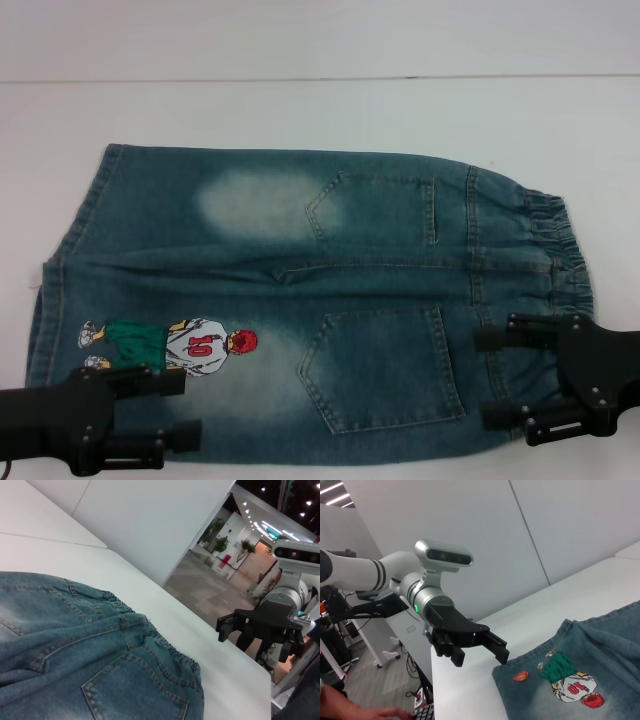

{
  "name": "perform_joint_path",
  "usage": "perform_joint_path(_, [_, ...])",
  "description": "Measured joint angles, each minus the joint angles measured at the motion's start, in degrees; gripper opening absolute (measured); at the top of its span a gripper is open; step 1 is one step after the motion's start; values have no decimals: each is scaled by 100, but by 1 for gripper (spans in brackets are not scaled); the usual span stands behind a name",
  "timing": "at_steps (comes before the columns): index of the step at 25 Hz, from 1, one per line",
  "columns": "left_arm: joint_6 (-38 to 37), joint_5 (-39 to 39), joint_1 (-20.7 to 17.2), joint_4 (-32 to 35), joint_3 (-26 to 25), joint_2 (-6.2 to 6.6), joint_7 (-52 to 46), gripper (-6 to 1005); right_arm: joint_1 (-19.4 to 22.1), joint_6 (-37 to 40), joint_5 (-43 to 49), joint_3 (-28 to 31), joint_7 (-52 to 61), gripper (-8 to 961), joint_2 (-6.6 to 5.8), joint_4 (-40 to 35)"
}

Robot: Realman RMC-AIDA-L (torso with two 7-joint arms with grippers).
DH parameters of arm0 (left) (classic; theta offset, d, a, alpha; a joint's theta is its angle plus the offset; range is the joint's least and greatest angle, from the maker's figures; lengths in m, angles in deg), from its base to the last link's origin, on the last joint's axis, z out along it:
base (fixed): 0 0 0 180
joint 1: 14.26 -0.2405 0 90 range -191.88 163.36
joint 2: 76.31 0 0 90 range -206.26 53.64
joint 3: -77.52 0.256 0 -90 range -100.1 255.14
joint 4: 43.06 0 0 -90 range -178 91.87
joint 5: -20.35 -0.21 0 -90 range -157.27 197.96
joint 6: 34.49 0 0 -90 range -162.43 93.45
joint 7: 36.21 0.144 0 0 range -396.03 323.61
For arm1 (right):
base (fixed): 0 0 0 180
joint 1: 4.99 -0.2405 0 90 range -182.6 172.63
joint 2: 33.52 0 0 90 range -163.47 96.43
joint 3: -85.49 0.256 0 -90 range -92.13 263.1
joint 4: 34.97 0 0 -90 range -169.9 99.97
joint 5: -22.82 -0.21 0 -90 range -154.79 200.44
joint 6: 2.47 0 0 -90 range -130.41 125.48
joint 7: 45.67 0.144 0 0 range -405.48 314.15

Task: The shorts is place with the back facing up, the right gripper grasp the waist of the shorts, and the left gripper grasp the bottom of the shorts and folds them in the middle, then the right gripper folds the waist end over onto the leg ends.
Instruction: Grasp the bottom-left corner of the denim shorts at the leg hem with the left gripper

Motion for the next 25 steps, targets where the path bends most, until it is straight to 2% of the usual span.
perform_joint_path(25, [-8,49,7,-12,-37,0,0,845,-7,-11,18,-33,0,956,0,0])
